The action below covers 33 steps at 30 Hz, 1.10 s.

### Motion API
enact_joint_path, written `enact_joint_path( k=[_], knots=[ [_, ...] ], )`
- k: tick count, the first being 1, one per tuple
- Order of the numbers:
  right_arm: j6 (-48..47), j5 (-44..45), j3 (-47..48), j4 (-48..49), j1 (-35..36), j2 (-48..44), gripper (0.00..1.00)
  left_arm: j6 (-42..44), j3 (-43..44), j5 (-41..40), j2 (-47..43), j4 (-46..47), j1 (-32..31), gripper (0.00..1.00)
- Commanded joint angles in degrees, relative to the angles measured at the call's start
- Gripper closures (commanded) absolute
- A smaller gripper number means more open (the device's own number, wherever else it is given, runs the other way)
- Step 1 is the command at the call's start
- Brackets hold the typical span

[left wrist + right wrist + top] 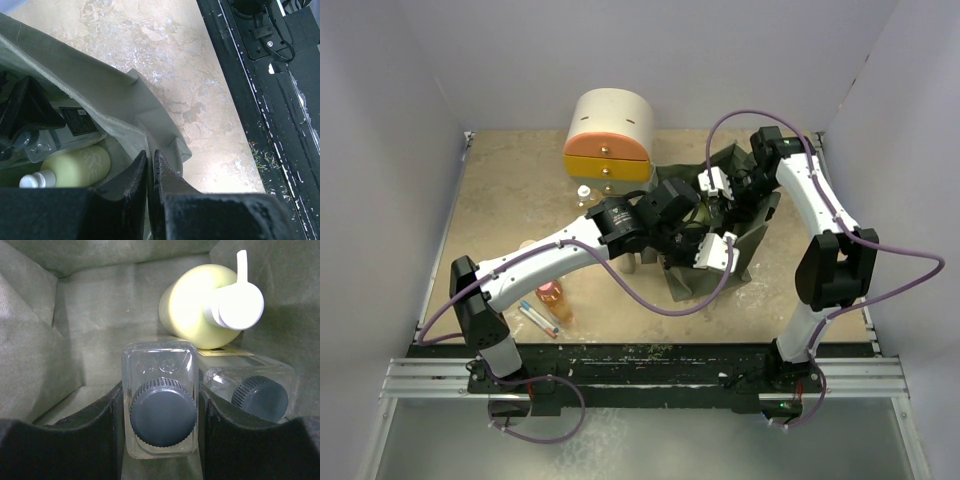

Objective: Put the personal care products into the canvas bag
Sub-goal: Place the care product in the canvas bag.

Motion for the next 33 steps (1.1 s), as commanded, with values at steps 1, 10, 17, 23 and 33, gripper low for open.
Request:
enact_joint_path(
  k=[1,10,17,23,33],
  knots=[
    [-2.16,0.86,0.28,8.19,-0.73,0.11,0.89,0.72,1.33,1.97,1.14,-1.46,0.07,0.88],
    [-1.23,5.38,-2.77,13.67,-0.71,0.45,0.72,0.70,1.35,1.65,1.84,-1.60,0.13,0.87],
    [-0.42,6.17,-2.78,14.29,-0.73,0.71,0.57,0.65,1.65,1.48,2.16,-1.68,0.06,0.85],
    [0.34,6.16,-1.94,13.90,-0.69,0.45,0.46,0.80,1.37,1.36,1.87,-1.81,0.07,0.85],
    [1.21,6.60,1.86,10.09,-0.69,1.32,0.30,0.71,1.23,1.18,1.71,-1.83,0.07,0.85]
  ],
)
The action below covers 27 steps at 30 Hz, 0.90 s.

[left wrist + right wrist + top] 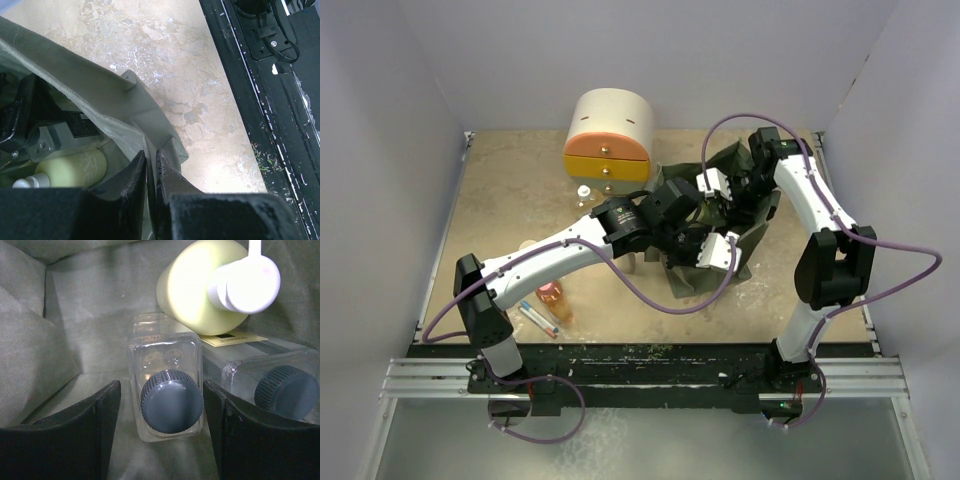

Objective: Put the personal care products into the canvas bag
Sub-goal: Place the care product in the canvas bag.

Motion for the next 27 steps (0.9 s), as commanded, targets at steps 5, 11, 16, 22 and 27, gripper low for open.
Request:
enact_joint_path(
  k=[5,11,16,22,27],
  knots=[
    [-1.24,1.64,4.24,4.77,-0.77,0.54,0.29,0.59,0.95,1.09,0.34,-2.39,0.02,0.85],
    [-1.28,0.23,6.19,2.29,-0.76,0.07,0.30,0.49,0.92,0.83,0.27,-2.40,0.03,0.85],
    [-1.56,-0.74,7.18,1.04,-0.72,-0.88,0.30,0.49,0.85,0.49,0.16,-2.35,0.02,0.85],
    [-1.14,-1.27,8.26,-0.47,-0.77,-2.02,0.30,0.28,0.91,0.20,0.13,-2.32,0.02,0.84],
    [-0.34,-1.43,8.87,-0.59,-0.72,-2.65,0.30,0.05,1.00,0.14,0.12,-2.31,0.02,0.84]
  ],
)
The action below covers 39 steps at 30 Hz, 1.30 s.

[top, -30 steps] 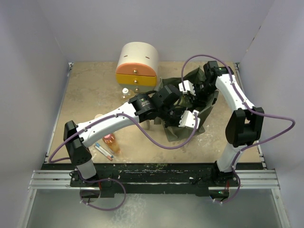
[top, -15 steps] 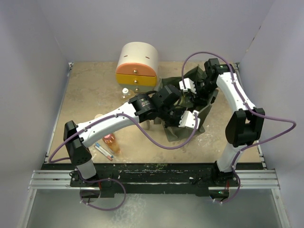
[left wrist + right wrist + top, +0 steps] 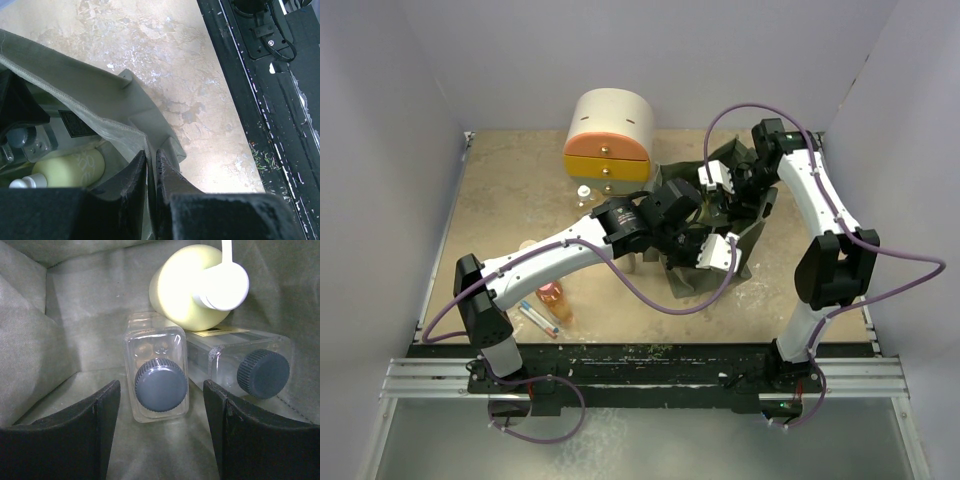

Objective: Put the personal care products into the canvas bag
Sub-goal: Place the care product in the canvas bag.

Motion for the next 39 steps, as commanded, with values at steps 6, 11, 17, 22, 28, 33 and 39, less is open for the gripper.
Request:
enact_joint_path(
  k=[6,11,17,22,28,33,39],
  knots=[
    [-0.29,-1.48,4.53,3.51,-0.72,-2.67,0.29,0.18,1.02,0.10,0.26,-1.88,0.04,0.84],
    [1.64,-1.62,5.13,3.52,-0.72,-2.80,0.29,0.23,1.02,0.04,0.23,-1.92,0.05,0.84],
    [1.97,-2.03,5.84,2.32,-0.72,-3.47,0.29,-0.14,0.99,-0.08,0.03,-1.89,0.03,0.84],
    [3.52,-4.69,6.13,0.94,-0.72,-5.89,0.29,-1.55,1.60,-0.29,-0.18,-1.47,0.04,0.81],
    [10.78,-10.40,7.22,2.47,-0.72,-9.77,0.29,-4.00,2.99,-0.81,-0.27,-0.72,0.03,0.79],
    [16.67,-14.33,9.78,3.39,-0.77,-12.10,0.29,-5.82,4.23,-1.59,-0.82,-0.44,0.00,0.73],
    [36.09,-14.03,9.97,14.90,-0.72,-16.52,0.27,-7.14,6.49,-3.77,-2.28,-1.16,0.04,0.60]
  ],
)
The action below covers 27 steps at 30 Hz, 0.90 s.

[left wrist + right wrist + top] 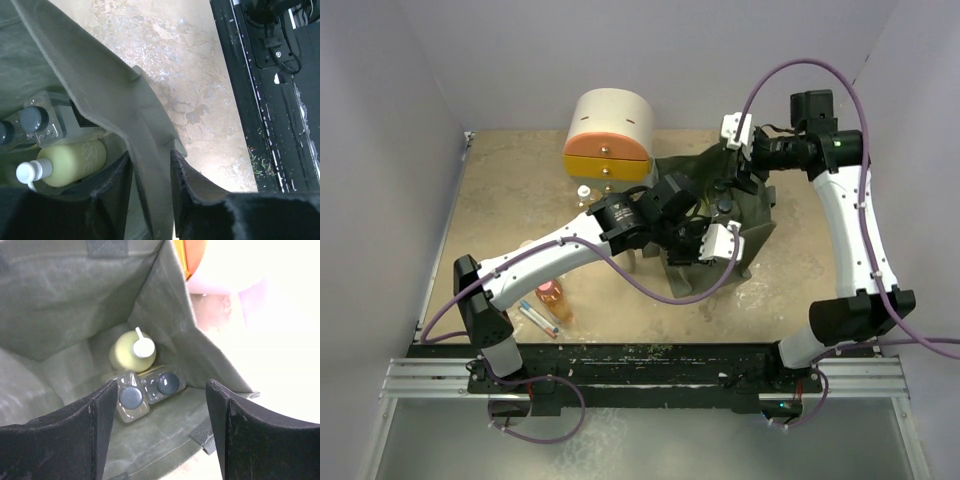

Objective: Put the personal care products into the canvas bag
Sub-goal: Place the care product in the canvas bag, then pick up the care product from the center of the board.

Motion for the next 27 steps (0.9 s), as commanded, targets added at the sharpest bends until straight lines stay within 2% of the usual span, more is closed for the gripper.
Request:
enact_joint_path(
  k=[1,4,8,11,16,21,27],
  knots=[
    [18.15,-1.80,1.49,10.13,-0.26,-3.86,0.26,-2.39,4.31,-1.72,-2.64,-0.63,0.04,0.54],
    [26.49,-0.43,0.07,16.50,-0.30,-6.24,0.25,-1.91,5.25,-3.24,-4.43,-1.80,0.08,0.36],
    [33.09,-0.27,-0.40,18.38,-0.32,-8.41,0.24,-0.52,5.58,-5.37,-7.19,-3.32,0.11,0.25],
    [34.39,0.76,-1.16,18.32,-0.33,-10.32,0.23,-0.27,5.68,-5.32,-9.65,-4.16,0.90,0.21],
    [33.38,1.84,-1.83,16.34,-0.26,-12.89,0.22,-1.36,4.23,-3.24,-13.95,-3.51,6.05,0.20],
    [33.47,3.91,-0.69,12.50,-0.26,-12.93,0.20,-5.86,1.04,-3.56,-18.68,-0.84,14.74,0.15],
    [35.67,5.38,-0.39,11.57,-0.22,-13.85,0.20,-11.66,-4.18,-12.34,-21.41,3.15,24.00,0.07]
  ],
)
